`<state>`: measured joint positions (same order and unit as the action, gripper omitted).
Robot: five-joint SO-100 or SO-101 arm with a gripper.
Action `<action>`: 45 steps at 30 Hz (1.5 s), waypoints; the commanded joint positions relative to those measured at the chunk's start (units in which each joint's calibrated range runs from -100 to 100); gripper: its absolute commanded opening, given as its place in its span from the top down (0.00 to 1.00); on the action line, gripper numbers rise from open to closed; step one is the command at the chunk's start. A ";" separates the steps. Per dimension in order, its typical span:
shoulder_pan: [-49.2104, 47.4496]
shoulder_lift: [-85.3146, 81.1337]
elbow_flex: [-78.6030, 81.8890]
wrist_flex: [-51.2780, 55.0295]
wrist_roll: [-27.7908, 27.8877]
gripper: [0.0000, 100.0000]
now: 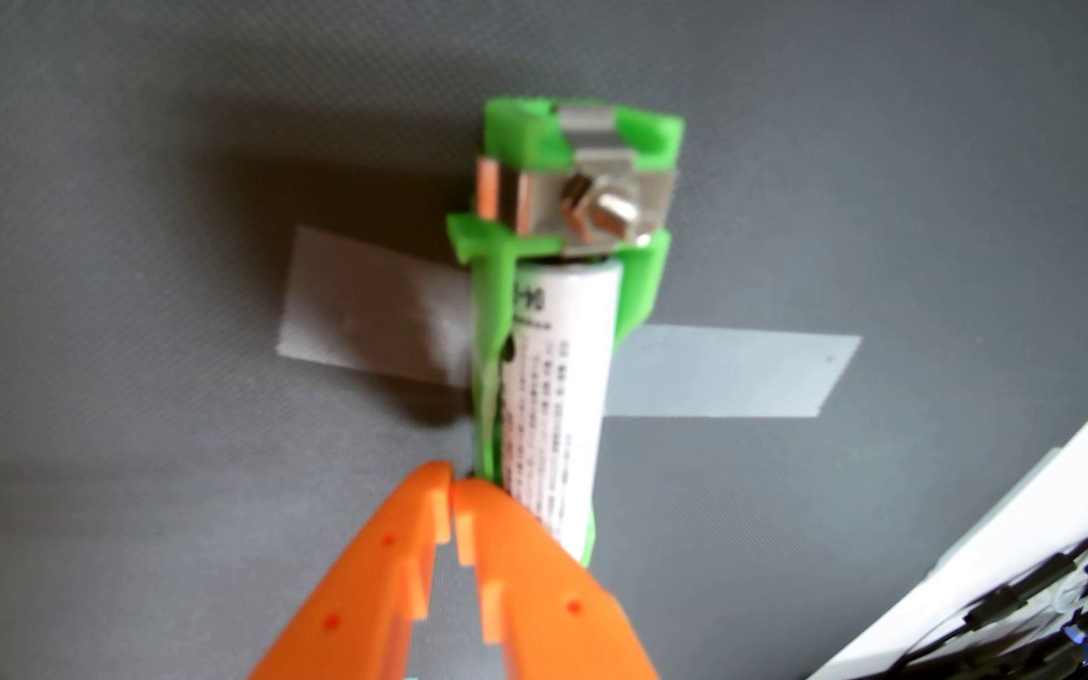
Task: Insert Battery
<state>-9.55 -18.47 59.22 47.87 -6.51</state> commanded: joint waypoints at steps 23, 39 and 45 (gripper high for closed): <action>-0.84 -15.17 4.31 -1.04 0.44 0.99; -0.14 -13.34 3.32 -1.04 0.23 0.99; 0.34 -8.92 0.71 -1.04 0.28 0.99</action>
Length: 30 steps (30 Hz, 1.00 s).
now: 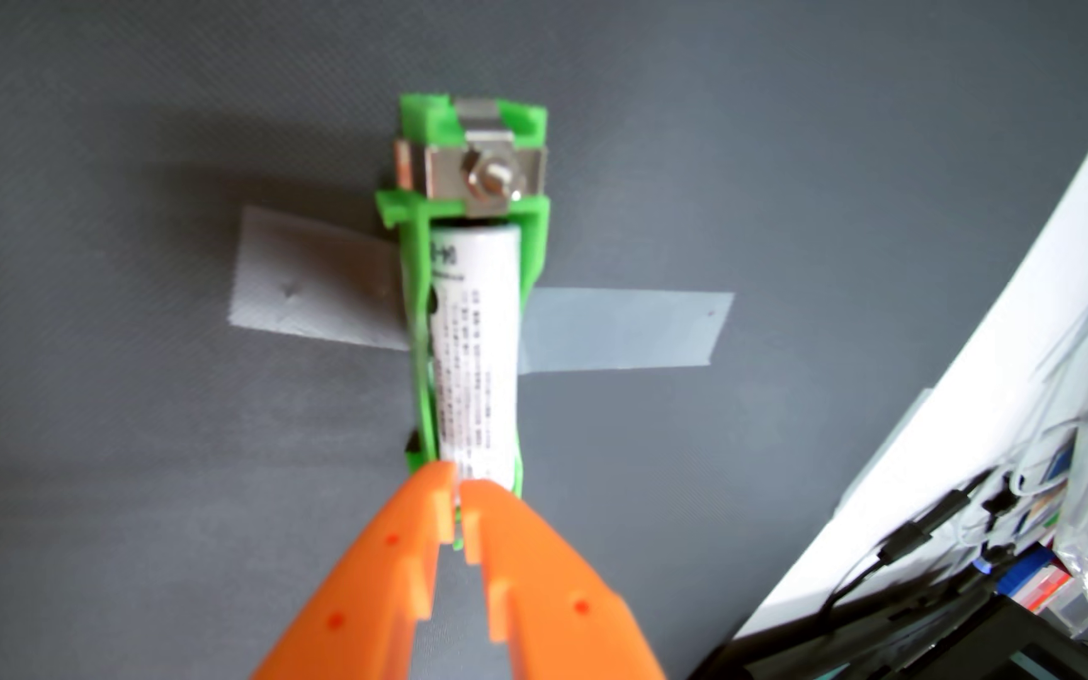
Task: Insert Battery
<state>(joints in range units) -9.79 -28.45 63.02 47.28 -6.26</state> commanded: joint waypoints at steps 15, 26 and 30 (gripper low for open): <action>0.70 1.65 -3.63 -0.46 0.18 0.99; 5.66 -15.86 2.94 -0.29 0.34 0.99; 14.63 -22.53 4.65 -0.12 0.44 0.99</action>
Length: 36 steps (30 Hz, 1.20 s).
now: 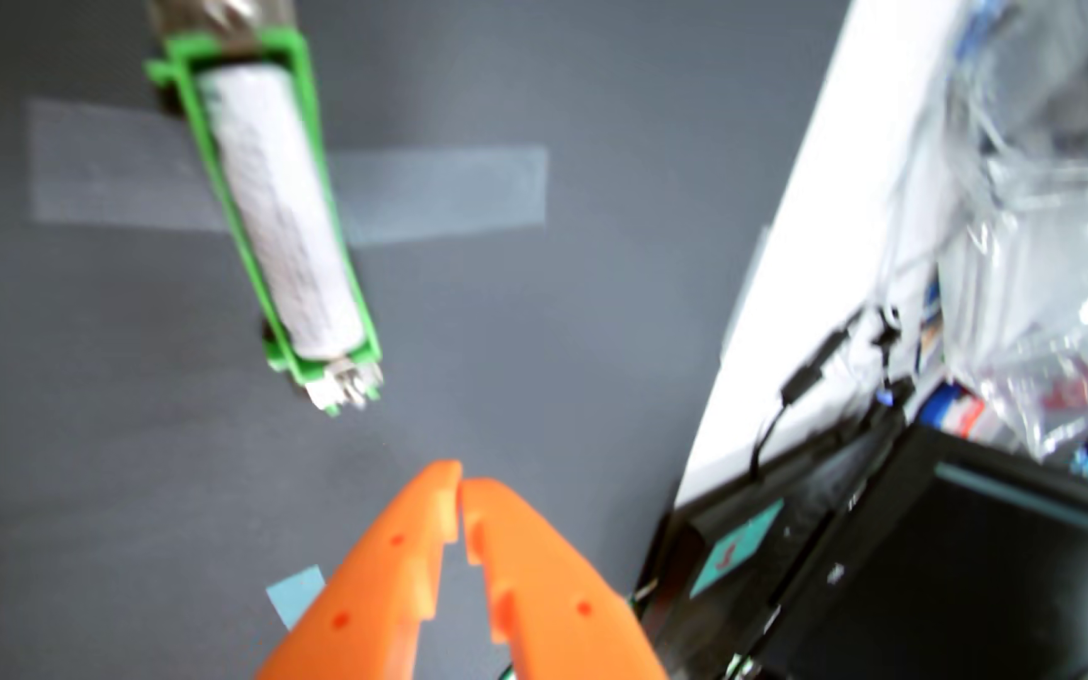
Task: Insert Battery
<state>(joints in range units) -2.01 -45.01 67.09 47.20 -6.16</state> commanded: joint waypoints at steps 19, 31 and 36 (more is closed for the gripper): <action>6.14 -41.90 20.66 3.27 2.60 0.99; 5.90 -51.66 27.42 6.15 2.60 0.99; 5.90 -52.07 29.67 5.47 2.60 0.99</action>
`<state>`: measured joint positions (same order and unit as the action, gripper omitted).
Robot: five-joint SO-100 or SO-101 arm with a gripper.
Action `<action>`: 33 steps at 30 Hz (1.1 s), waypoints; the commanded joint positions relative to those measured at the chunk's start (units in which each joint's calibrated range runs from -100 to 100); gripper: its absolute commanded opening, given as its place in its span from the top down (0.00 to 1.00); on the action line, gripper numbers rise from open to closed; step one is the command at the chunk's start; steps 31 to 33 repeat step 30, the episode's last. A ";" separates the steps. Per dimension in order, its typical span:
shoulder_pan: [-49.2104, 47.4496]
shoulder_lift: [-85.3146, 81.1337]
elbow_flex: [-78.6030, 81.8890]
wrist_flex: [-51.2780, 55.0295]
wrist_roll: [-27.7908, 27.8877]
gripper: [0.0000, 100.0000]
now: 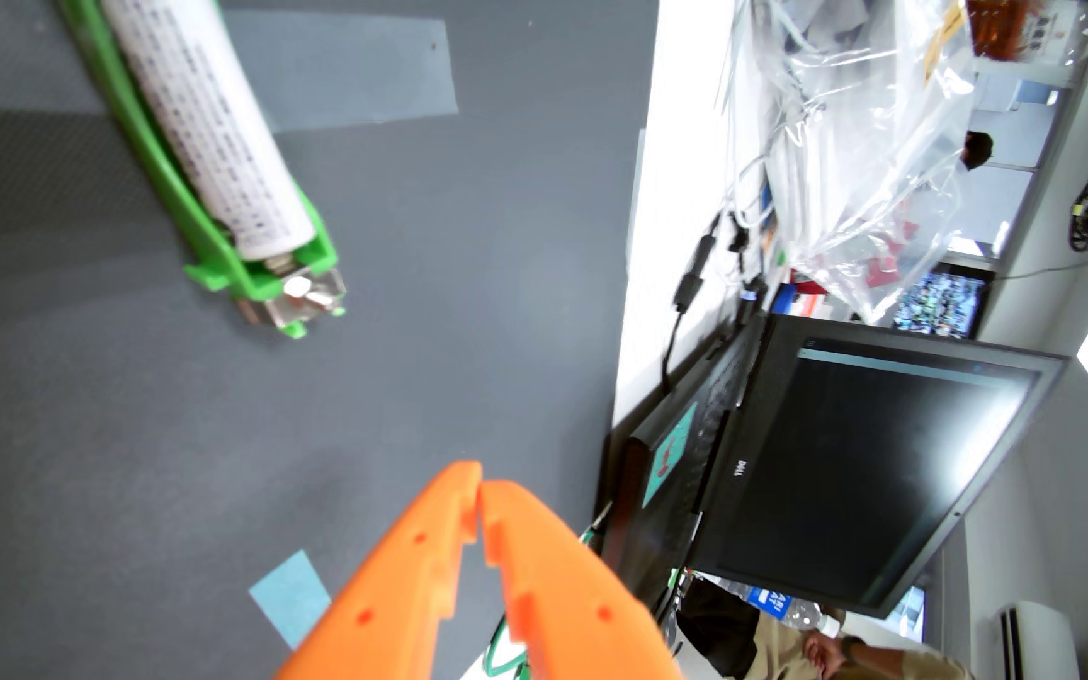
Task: Insert Battery
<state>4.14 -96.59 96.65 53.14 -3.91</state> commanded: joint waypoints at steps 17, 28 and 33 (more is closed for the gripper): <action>0.82 -0.41 0.37 -0.47 0.05 0.99; 0.82 -0.41 0.37 -0.47 -0.01 0.99; 0.82 -0.41 0.37 -0.47 -0.01 0.99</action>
